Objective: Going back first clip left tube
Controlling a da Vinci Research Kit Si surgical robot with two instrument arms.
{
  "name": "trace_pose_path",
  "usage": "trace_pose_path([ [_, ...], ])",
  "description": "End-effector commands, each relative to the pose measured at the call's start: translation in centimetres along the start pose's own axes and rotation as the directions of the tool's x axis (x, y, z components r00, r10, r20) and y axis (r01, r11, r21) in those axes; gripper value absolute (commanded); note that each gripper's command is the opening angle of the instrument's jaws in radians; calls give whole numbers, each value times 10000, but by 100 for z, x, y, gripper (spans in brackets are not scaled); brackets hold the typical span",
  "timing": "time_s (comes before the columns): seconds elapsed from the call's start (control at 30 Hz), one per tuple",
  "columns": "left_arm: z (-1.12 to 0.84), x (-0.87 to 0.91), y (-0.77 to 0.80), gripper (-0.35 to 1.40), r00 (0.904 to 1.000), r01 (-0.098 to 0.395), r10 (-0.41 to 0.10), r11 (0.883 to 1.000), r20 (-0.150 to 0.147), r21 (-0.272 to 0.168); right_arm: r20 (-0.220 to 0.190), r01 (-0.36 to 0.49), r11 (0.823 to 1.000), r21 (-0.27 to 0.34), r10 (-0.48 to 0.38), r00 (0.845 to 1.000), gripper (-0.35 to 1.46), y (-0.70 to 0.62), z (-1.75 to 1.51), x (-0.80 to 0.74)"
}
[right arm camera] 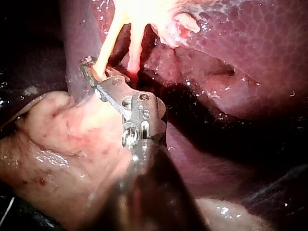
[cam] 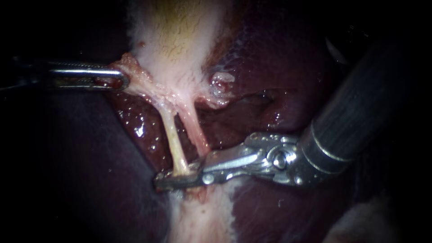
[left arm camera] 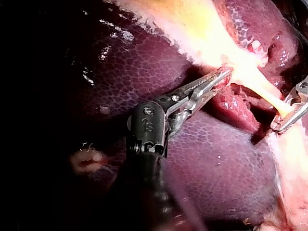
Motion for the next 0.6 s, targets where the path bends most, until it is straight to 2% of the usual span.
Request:
trace_pose_path([
  [0.03,0,0,0,-35,10000,0,0,10000,1,-4,1,-2,10000,1,2,10000,-35,0,0,0],
  [0.23,-1,0,-1,-35,10000,-3,3,10000,31,-1,-29,-4,10000,11,4,10000,-35,0,2,1],
  [0.27,-1,0,-1,-35,10000,-3,3,10000,32,-2,-76,-1,10000,45,1,10000,-21,0,3,1],
  [0.37,-1,0,-1,-35,10000,-3,3,10000,32,-3,-273,17,9999,165,-13,9996,36,1,9,3],
  [0.43,-1,0,-2,-35,10000,-3,3,10000,32,-3,-353,27,9998,196,-20,9994,46,2,15,4],
  [0.6,-1,0,-2,-35,10000,-3,4,10000,33,-5,-571,83,9993,370,-62,9983,49,1,22,1],
])
